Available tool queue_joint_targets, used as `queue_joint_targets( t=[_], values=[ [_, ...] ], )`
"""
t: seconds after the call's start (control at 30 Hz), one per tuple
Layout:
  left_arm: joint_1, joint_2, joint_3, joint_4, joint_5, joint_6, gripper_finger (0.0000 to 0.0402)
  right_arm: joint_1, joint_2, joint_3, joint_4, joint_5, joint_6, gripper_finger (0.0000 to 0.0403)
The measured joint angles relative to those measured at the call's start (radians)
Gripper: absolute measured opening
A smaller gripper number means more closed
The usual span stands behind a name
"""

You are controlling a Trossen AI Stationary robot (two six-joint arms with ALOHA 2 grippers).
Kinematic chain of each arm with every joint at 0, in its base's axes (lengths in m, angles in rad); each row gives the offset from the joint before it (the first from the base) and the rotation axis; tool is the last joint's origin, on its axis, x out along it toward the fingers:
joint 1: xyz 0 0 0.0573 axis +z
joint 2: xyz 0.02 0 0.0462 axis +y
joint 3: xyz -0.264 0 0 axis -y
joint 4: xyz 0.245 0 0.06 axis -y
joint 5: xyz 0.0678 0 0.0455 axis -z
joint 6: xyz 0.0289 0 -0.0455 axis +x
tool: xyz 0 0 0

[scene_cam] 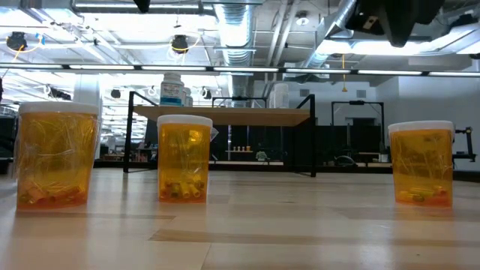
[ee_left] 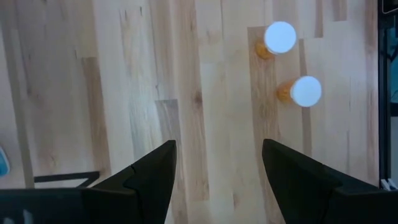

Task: Pick and place medicine bottles onto shelf by color
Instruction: Put the right orange pill bottle on the shelf

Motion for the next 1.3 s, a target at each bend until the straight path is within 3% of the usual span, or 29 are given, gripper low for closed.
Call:
queue_joint_targets(
  t=[0.17, 0.27, 0.5, 0.83, 1.03, 1.3],
  values=[
    [0.000, 0.000, 0.000, 0.001, 0.000, -0.001, 0.0224, 0.000, 0.020, 0.001, 0.007, 0.006, -0.002, 0.0255],
    [0.000, 0.000, 0.000, 0.000, 0.000, 0.001, 0.0224, 0.003, 0.050, 0.001, 0.004, 0.014, -0.003, 0.0275],
    [0.000, 0.000, 0.000, 0.003, -0.024, 0.010, 0.0224, 0.000, 0.115, 0.000, -0.027, 0.017, 0.055, 0.0277],
    [0.001, 0.000, 0.000, 0.001, -0.051, 0.016, 0.0224, 0.052, 0.188, 0.002, -0.014, 0.035, 0.002, 0.0276],
    [0.001, 0.000, 0.000, 0.002, -0.052, 0.016, 0.0224, 0.060, 0.185, 0.000, -0.003, 0.132, 0.005, 0.0276],
    [0.000, 0.000, 0.000, 0.006, -0.052, 0.016, 0.0224, 0.060, 0.183, 0.000, -0.005, 0.136, 0.000, 0.0276]
  ],
)
